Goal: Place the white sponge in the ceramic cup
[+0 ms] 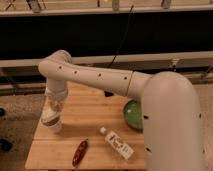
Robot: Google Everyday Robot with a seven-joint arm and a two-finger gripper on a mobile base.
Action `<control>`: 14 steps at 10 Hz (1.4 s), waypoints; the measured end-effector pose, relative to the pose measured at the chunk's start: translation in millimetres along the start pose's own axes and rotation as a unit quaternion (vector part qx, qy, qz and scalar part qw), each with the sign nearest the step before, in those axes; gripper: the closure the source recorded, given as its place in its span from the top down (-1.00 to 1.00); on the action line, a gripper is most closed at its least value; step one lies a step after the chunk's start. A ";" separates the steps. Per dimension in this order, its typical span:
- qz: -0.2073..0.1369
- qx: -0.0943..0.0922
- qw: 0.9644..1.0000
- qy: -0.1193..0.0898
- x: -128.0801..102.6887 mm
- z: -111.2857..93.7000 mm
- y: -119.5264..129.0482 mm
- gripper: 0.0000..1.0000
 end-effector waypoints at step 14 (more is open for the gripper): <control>0.018 -0.004 1.000 0.018 26.3 -17.2 9.1 0.13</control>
